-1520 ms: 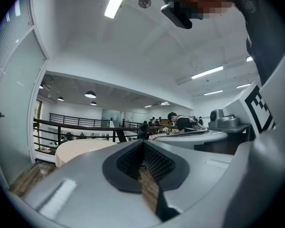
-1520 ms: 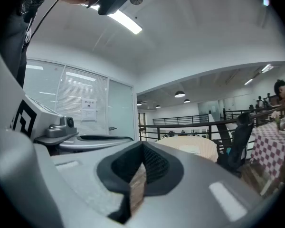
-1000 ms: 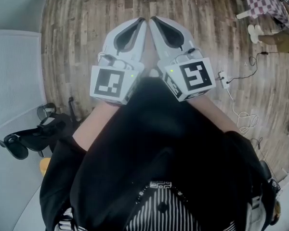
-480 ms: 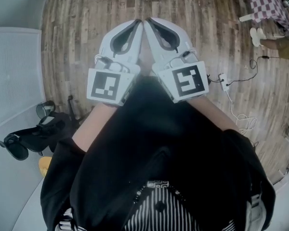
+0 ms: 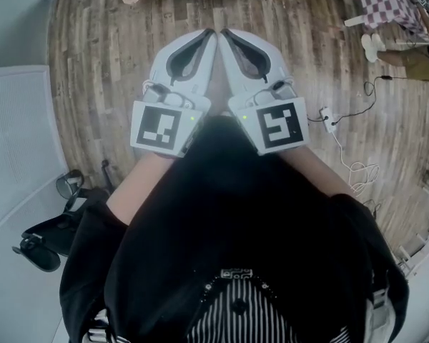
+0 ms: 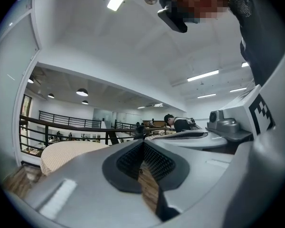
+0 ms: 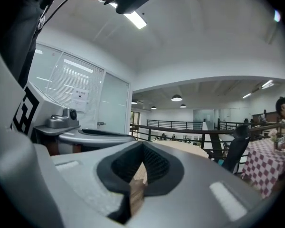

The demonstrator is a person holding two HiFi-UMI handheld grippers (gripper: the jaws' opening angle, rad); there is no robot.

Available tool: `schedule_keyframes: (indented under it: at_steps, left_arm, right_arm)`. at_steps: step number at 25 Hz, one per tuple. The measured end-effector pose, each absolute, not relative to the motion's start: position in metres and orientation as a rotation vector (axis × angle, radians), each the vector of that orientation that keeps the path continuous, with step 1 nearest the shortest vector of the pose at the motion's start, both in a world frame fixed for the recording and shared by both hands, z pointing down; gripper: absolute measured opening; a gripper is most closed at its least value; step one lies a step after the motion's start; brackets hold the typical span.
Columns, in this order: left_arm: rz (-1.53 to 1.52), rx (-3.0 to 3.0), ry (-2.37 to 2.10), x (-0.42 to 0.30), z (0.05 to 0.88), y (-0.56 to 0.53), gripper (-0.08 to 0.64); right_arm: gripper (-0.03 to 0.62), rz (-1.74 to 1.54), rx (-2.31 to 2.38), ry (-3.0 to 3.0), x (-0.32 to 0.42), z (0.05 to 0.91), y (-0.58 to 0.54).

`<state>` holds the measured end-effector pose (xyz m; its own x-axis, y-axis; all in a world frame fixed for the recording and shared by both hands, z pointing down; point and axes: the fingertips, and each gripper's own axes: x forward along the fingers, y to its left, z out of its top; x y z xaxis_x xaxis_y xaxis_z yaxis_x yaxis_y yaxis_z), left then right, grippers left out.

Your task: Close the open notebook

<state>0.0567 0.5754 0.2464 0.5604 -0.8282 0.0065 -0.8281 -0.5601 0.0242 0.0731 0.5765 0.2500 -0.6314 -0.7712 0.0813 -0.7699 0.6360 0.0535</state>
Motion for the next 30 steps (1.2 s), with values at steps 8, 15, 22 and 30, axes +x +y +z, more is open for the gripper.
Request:
schedule_keyframes:
  at_steps: [8, 15, 22, 30]
  left_arm:
    - [0.001, 2.75, -1.451, -0.009, 0.239, 0.485, 0.003]
    - [-0.008, 2.798, -1.453, -0.069, 0.231, 0.428, 0.003]
    - [-0.028, 2.839, -1.468, -0.116, 0.227, 0.382, 0.003]
    - [-0.053, 2.847, -1.457, -0.148, 0.23, 0.352, 0.003]
  right_arm:
    - [0.002, -0.057, 1.349, -2.713, 0.007, 0.237, 0.488]
    - [0.002, -0.119, 1.351, -2.691, -0.054, 0.229, 0.43]
    - [0.002, -0.135, 1.383, -2.665, -0.101, 0.23, 0.383]
    - [0.002, -0.144, 1.387, -2.654, -0.132, 0.233, 0.352]
